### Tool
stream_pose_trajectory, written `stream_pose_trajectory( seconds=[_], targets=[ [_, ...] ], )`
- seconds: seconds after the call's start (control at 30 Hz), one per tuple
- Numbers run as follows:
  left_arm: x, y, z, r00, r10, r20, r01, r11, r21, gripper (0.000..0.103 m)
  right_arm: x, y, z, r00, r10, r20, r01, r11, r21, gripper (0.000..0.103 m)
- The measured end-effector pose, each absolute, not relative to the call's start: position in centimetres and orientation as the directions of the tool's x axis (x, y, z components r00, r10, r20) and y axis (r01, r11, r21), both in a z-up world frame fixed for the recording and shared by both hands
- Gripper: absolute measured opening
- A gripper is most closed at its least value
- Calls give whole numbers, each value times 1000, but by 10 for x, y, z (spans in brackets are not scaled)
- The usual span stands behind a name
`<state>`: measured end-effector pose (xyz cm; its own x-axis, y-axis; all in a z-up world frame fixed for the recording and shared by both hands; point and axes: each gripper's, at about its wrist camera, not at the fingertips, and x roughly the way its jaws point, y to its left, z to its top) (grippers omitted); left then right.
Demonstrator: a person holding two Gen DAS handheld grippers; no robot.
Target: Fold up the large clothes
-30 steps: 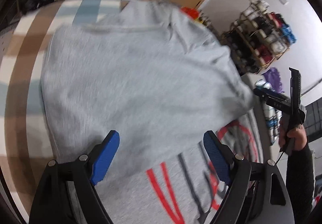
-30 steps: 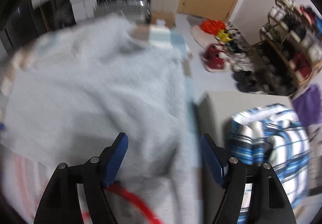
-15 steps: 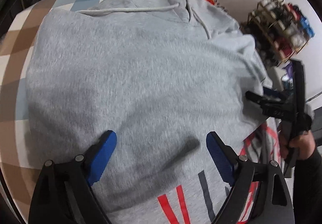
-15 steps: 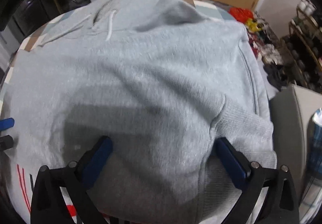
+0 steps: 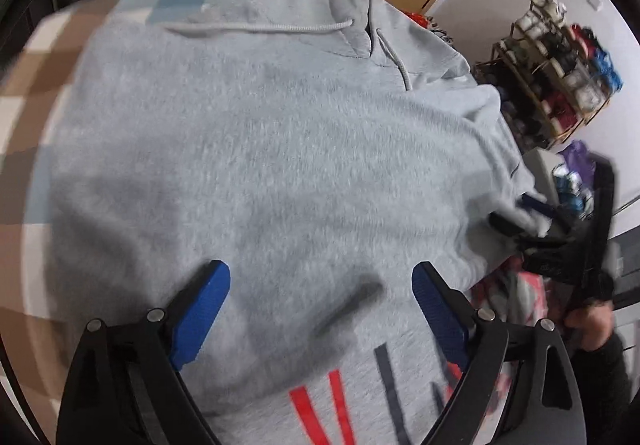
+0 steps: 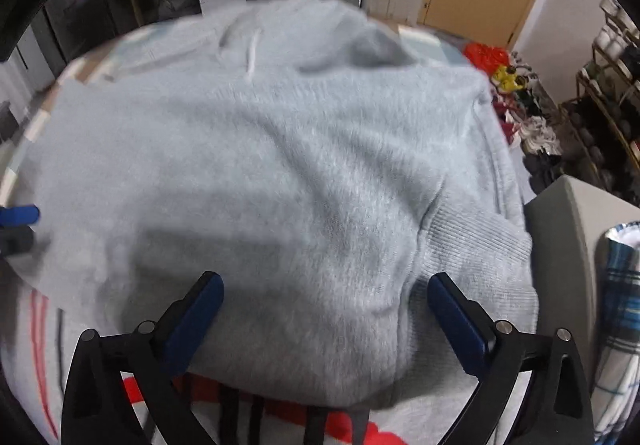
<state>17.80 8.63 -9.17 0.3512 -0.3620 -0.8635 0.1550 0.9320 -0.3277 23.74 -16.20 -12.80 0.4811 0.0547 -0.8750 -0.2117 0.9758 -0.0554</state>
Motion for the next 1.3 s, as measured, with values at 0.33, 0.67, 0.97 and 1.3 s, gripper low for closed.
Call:
stream_pose_trajectory(
  seconds=[0.33, 0.67, 0.97, 1.3],
  targets=[
    [164, 75, -102, 469, -160, -869, 163, 982, -92, 90, 226, -166, -142, 447, 44, -893, -188, 981, -45, 103],
    [163, 75, -104, 508, -164, -845, 177, 981, -84, 90, 219, -172, -140, 474, 29, -880, -175, 983, -62, 103],
    [157, 86, -99, 508, -186, -841, 193, 976, -100, 90, 219, -172, -107, 509, 87, -857, -180, 984, -7, 102],
    [155, 86, -101, 503, -188, -843, 218, 972, -87, 92, 224, -149, -139, 462, 16, -887, -165, 984, -68, 103]
  ],
)
